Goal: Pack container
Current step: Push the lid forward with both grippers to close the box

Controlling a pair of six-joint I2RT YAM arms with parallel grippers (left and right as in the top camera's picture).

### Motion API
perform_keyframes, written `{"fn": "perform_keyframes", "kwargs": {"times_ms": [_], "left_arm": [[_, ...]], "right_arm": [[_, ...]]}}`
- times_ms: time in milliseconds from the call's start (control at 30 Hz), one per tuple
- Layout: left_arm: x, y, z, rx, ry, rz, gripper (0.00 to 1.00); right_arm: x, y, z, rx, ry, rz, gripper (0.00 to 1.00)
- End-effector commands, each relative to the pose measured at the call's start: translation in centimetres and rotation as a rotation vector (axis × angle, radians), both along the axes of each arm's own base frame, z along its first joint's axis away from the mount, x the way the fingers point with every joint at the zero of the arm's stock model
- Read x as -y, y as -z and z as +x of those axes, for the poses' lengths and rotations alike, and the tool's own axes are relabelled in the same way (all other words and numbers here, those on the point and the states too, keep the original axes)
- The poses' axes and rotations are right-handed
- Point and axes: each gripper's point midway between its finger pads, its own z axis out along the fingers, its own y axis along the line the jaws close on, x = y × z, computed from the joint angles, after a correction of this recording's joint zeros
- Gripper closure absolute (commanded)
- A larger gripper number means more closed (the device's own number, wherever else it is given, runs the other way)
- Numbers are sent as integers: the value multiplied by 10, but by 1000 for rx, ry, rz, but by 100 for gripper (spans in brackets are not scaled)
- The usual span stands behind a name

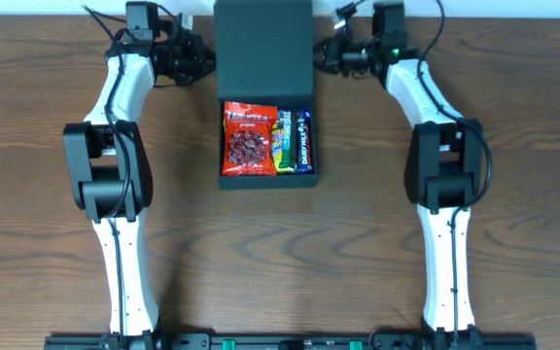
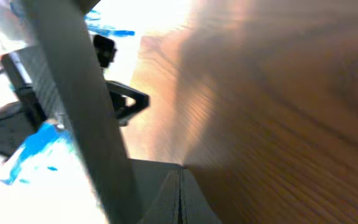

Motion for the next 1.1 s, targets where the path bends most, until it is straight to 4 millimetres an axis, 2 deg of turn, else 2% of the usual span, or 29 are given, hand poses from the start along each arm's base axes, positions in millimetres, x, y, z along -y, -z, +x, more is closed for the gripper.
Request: {"fn": "perform_keyframes", "kwargs": {"times_ms": [0,167,367,467,633,833,967,1067], "left_arm": [[10,-50,-3,149,96,-3,94],[9,-83,-14,233,139,53,95],[9,-112,-33,303,202,109,94],[4,-116,-43,310,224,167,94],[4,-121,-62,321,292,207,95],[3,-116,-81,299,357,236,94],[-7,-107,-91,248,364,321,94],[-12,-110,-101,248,388,369,94]], "right_arm": [[-4,-46,-7,90,-82,67,99],[-7,-76,-15,129,-119,95,99],[-11,-100,-32,149,-148,76,99],[-10,-106,-39,145,-131,28,99],[-3,-104,-55,139,-106,-113,99],[2,-103,-84,127,-136,-251,99],[7,-100,-96,114,-136,-348,99],[9,-100,-108,114,-153,-408,99]]}}
